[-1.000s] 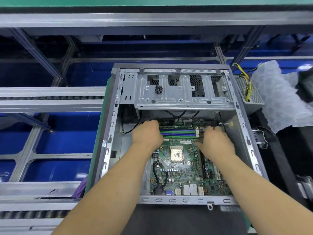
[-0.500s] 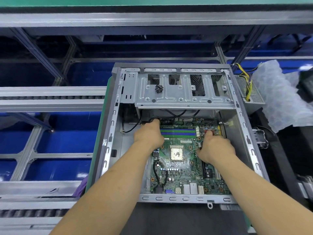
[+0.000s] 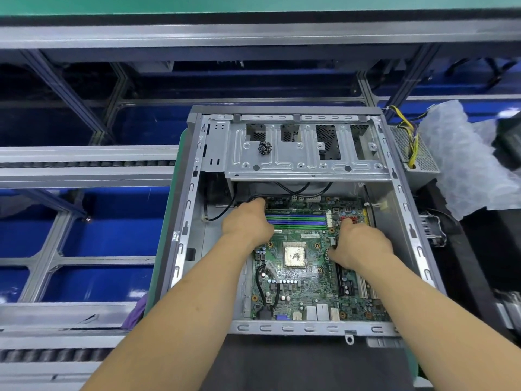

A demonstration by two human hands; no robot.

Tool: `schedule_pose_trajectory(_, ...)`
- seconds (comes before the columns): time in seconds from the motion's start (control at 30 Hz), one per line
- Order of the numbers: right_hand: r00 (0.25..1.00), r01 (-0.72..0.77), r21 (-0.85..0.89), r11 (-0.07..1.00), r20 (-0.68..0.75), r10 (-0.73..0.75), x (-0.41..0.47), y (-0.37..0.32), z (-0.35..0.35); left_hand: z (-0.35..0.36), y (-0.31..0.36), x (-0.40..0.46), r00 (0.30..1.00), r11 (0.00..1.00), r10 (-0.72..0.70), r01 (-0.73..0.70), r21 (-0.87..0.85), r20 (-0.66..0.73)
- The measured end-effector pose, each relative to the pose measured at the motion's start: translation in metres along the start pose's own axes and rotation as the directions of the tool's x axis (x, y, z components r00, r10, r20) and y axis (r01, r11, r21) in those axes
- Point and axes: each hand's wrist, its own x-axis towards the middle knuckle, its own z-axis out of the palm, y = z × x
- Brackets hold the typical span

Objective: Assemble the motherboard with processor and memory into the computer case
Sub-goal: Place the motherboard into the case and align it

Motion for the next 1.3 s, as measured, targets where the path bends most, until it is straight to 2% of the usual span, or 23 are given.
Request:
schedule_pose_trajectory(0.27,1.0,0.007,-0.002,1.0,-0.007,-0.007,-0.001,0.001,0.0,-0.001,-0.001,0.004,0.999,0.999,0.036,-0.036,0.01,0.035)
schedule_pose_trajectory(0.4,0.999,-0.032,-0.002,0.999,0.006,0.032,-0.006,-0.003,0.002,0.003,0.0,0.004,0.999,0.999,0.031,-0.031,0.043,-0.011)
schedule_pose_trajectory(0.47,0.991,-0.068,-0.093,0.993,-0.124,0.056,-0.013,-0.005,-0.004,0.006,0.001,0.004,0.999,0.996,0.035,-0.033,0.078,-0.019)
schedule_pose_trajectory(0.53,0.956,0.027,-0.084,0.996,-0.288,-0.05,-0.019,-0.008,-0.011,0.008,0.002,0.003,0.999,0.993,0.035,-0.032,0.114,-0.018)
schedule_pose_trajectory(0.57,0.956,0.154,0.009,0.988,-0.253,-0.147,-0.022,-0.01,-0.013,0.007,0.003,0.003,0.999,0.993,0.032,-0.03,0.117,-0.021)
schedule_pose_trajectory(0.6,0.958,0.277,0.133,0.952,-0.111,-0.263,-0.026,-0.014,-0.015,0.007,0.003,0.004,0.999,0.993,0.031,-0.028,0.114,-0.024)
schedule_pose_trajectory(0.63,0.918,0.355,0.22,0.909,0.104,-0.383,-0.03,-0.019,-0.016,0.007,0.003,0.004,0.999,0.994,0.031,-0.028,0.11,-0.027)
schedule_pose_trajectory(0.67,0.832,0.402,0.238,0.884,0.308,-0.461,-0.035,-0.024,-0.014,0.007,0.003,0.004,0.999,0.993,0.031,-0.028,0.11,-0.028)
schedule_pose_trajectory(0.7,0.746,0.447,0.21,0.869,0.448,-0.492,-0.038,-0.029,-0.012,0.007,0.003,0.004,0.999,0.993,0.034,-0.03,0.114,-0.027)
schedule_pose_trajectory(0.73,0.693,0.486,0.161,0.859,0.528,-0.491,-0.041,-0.031,-0.01,0.007,0.003,0.003,0.999,0.992,0.037,-0.034,0.119,-0.026)
schedule_pose_trajectory(0.8,0.666,0.536,0.091,0.839,0.565,-0.487,-0.046,-0.031,-0.006,0.006,0.002,0.002,0.999,0.992,0.041,-0.037,0.123,-0.025)
schedule_pose_trajectory(0.87,0.674,0.553,0.087,0.828,0.538,-0.507,-0.051,-0.029,-0.002,0.006,0.002,0.002,0.999,0.992,0.042,-0.039,0.123,-0.023)
schedule_pose_trajectory(1.0,0.69,0.537,0.167,0.827,0.477,-0.544,-0.057,-0.028,0.0,0.006,0.002,0.002,0.999,0.993,0.04,-0.037,0.108,-0.021)
schedule_pose_trajectory(1.1,0.666,0.546,0.198,0.814,0.487,-0.565,-0.053,-0.028,-0.007,0.005,0.002,0.002,0.999,0.997,0.029,-0.027,0.078,-0.018)
schedule_pose_trajectory(1.3,0.641,0.465,0.272,0.842,0.553,-0.532,-0.045,-0.025,-0.011,0.005,0.002,0.002,0.999,0.999,0.027,-0.026,0.047,-0.02)
